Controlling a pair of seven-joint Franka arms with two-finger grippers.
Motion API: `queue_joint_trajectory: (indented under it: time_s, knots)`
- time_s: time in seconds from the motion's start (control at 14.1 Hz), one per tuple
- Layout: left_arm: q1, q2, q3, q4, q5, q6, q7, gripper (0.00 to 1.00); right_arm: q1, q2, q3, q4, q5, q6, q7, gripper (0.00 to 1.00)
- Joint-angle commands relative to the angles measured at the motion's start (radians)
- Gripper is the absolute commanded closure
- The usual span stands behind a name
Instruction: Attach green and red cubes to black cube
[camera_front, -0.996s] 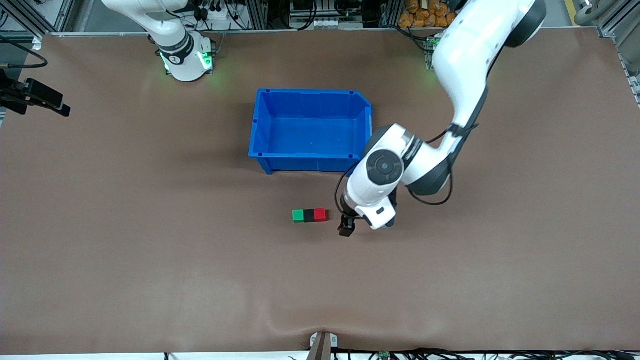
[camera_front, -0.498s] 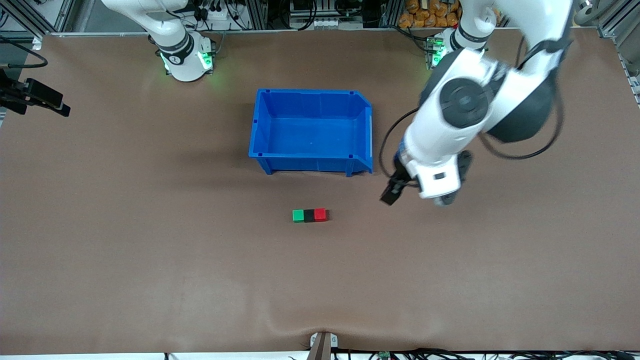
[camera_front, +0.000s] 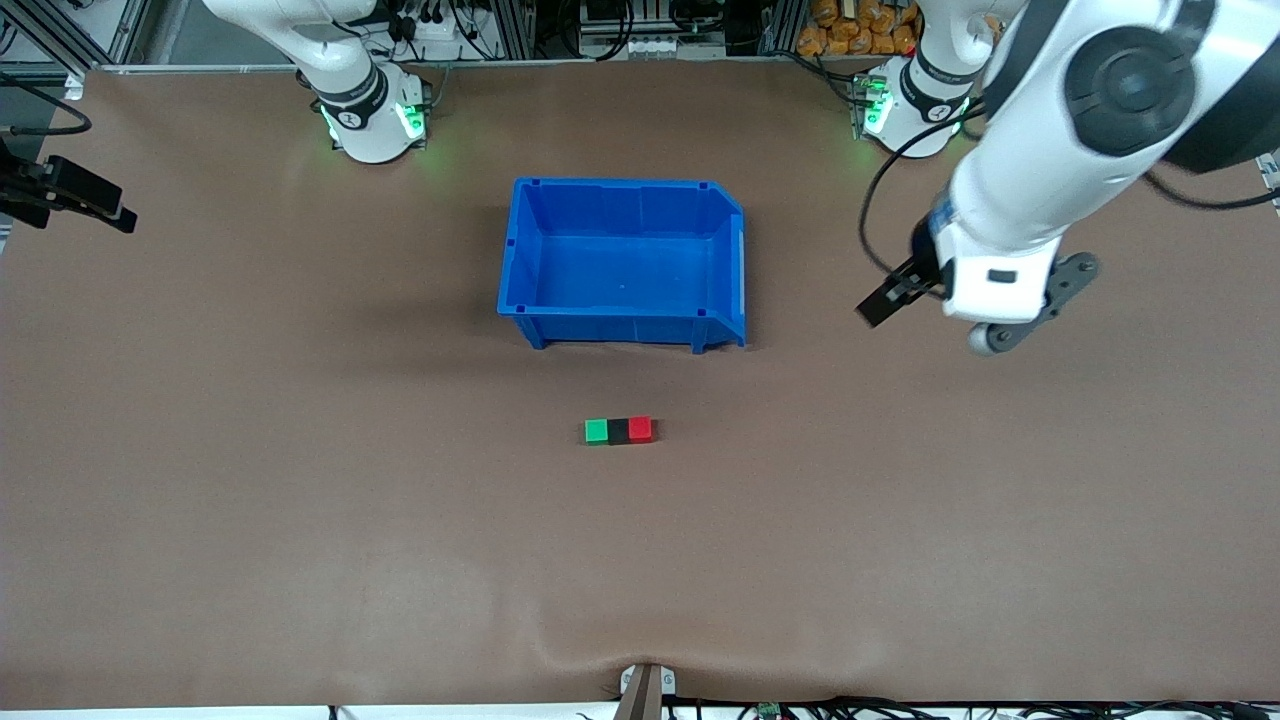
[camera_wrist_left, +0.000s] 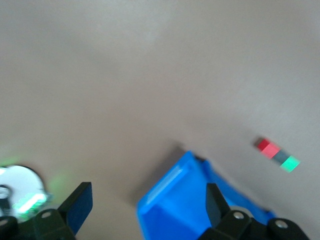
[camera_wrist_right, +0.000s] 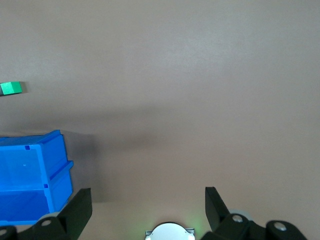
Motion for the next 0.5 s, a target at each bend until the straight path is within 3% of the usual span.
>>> queue_joint_trajectory:
  time_s: [0.0, 0.36, 0.43]
  knots:
    - [0.047, -0.077, 0.002, -0.049, 0.004, -0.031, 0.116, 0.00, 0.002, -0.005, 0.003, 0.011, -0.018, -0.013, 0.010, 0.00]
    - [0.168, -0.192, -0.004, -0.056, 0.003, -0.130, 0.271, 0.00, 0.003, -0.005, 0.003, 0.011, -0.018, -0.013, 0.011, 0.00]
    - [0.209, -0.235, -0.007, -0.093, 0.000, -0.126, 0.287, 0.00, 0.003, -0.005, 0.003, 0.011, -0.018, -0.013, 0.011, 0.00]
